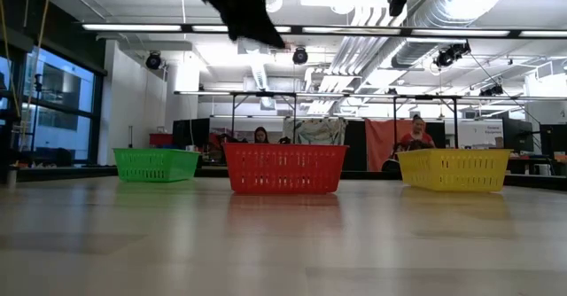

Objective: Sort Halloween decoration
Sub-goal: Put the orange spider toy into the red bin

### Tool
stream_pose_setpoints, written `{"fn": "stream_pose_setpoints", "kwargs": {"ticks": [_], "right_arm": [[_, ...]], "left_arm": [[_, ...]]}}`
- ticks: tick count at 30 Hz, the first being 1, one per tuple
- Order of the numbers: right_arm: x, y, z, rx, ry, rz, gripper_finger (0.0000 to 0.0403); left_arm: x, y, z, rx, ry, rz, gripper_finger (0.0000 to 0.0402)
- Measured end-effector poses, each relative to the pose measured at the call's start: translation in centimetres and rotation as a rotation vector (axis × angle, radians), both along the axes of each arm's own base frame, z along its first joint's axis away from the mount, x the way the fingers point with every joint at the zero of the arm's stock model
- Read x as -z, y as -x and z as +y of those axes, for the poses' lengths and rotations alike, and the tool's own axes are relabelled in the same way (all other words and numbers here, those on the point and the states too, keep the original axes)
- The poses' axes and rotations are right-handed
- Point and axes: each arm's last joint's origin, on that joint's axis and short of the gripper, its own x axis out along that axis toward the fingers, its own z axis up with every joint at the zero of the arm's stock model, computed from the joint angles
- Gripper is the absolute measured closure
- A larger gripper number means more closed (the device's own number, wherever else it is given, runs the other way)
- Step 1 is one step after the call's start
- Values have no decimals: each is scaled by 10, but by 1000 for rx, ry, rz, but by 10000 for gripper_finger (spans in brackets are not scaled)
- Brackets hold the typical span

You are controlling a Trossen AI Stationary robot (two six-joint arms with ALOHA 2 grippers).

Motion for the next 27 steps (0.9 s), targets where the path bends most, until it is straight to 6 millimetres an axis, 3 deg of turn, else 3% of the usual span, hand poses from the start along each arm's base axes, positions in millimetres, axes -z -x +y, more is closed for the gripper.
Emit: {"fn": "stream_pose_setpoints", "kwargs": {"ticks": [8,12,18,27], "right_arm": [[0,0,0,1,0,0,226],[0,0,0,4,0,1,226],[0,0,-1,22,-2,1,226],[1,0,-1,23,-3,14,226]], "left_arm": [[89,-41,-21,63,114,255,401],[118,-50,-24,34,148,322,401],[135,-53,-22,16,156,357,401],[136,-51,-10,-52,180,367,391]]}}
